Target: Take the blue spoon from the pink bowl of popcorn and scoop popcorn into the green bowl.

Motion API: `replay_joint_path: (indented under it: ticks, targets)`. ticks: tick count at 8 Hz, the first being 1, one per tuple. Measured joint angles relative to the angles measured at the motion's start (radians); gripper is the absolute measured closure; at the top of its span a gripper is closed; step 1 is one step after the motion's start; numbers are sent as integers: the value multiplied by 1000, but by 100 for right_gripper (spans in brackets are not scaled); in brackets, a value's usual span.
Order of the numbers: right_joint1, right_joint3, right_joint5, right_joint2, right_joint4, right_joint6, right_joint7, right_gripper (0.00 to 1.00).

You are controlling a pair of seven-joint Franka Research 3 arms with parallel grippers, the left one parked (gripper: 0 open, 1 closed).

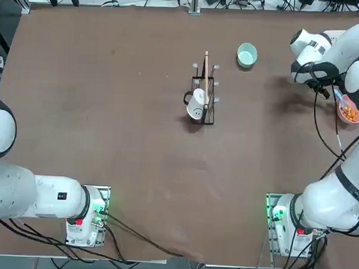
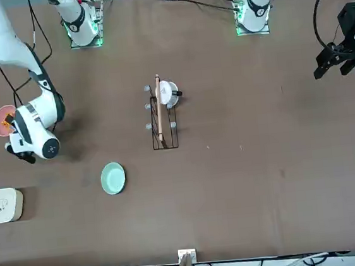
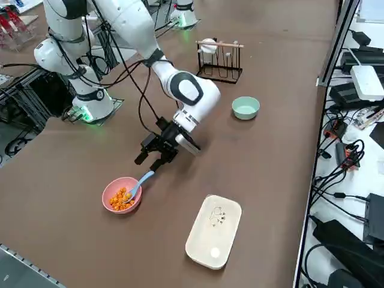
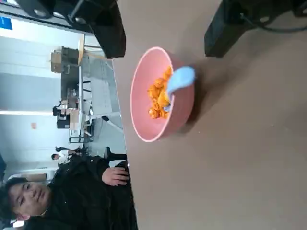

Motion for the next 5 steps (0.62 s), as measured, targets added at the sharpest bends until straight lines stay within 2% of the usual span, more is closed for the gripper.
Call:
replay_joint_path:
  ticks: [5]
  targets:
    - [-1, 0, -74, 23, 9, 16, 4, 4]
